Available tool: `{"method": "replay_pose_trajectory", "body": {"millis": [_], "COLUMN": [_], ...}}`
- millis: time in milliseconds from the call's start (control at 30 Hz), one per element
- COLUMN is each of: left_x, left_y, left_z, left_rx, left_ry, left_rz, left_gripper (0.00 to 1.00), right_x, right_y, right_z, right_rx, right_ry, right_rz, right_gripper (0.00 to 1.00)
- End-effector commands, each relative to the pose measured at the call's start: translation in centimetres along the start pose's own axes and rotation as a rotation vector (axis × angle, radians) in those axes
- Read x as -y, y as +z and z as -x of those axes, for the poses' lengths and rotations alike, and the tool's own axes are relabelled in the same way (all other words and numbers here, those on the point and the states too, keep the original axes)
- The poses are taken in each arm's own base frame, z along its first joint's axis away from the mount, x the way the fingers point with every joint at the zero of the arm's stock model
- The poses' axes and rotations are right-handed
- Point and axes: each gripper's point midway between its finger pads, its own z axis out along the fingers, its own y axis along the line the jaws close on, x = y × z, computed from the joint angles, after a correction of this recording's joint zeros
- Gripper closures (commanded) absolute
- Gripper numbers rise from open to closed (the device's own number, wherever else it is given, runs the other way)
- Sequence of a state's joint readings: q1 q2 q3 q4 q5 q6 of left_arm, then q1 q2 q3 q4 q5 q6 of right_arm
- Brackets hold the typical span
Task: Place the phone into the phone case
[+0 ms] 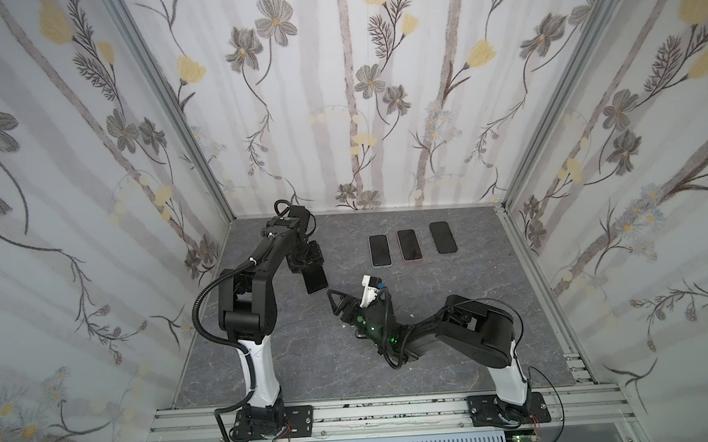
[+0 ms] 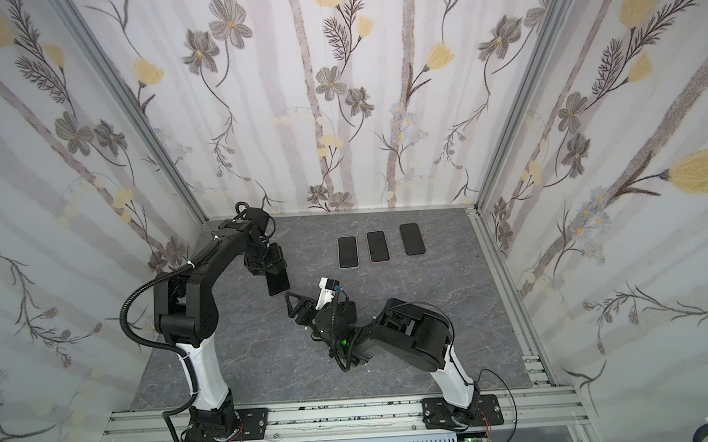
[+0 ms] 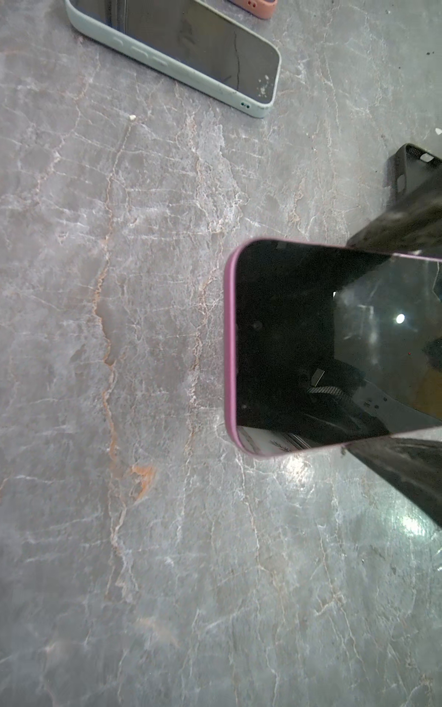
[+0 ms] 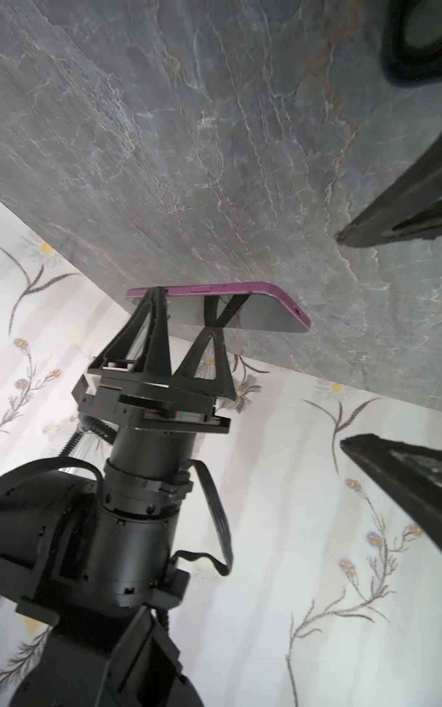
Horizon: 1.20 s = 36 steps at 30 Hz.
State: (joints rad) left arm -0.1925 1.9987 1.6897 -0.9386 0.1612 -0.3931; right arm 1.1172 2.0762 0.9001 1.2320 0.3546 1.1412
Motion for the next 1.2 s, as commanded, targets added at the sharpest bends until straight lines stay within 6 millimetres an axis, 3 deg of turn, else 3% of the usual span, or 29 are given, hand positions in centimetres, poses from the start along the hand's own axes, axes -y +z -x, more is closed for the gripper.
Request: {"method": "replay_pose_trajectory", "body": {"millis": [0, 333, 833, 1167], "left_x": [0.5, 0.8, 1.3, 0.8], "left_y": [-0.5, -0.6, -0.9, -0.9], "left_z": [-0.1, 0.1, 0.2, -0.4], "left_rx": [0.003, 0.002, -0.008, -0.012], "left_ry": [-0.014, -0.019, -0.017, -0.03], "left_rz": [-0.035, -0.061, -0.112, -0.137], "left_gripper": [0.63, 0.64, 0.64, 0.64], "right_x": [-1.5, 0.4, 2.3, 1.8], "right_y": [0.8, 3.2, 5.9, 8.3], "right_z": [1.4, 1.5, 0.1, -0.3], "right_rx": [0.076, 0.108, 0.111, 0.12], "right_ry": [0.077, 0.112, 0.117, 0.119], "right_rz": [0.062, 0.025, -0.018, 0.01], "right_gripper": [0.25, 0.27, 0.29, 0.42]}}
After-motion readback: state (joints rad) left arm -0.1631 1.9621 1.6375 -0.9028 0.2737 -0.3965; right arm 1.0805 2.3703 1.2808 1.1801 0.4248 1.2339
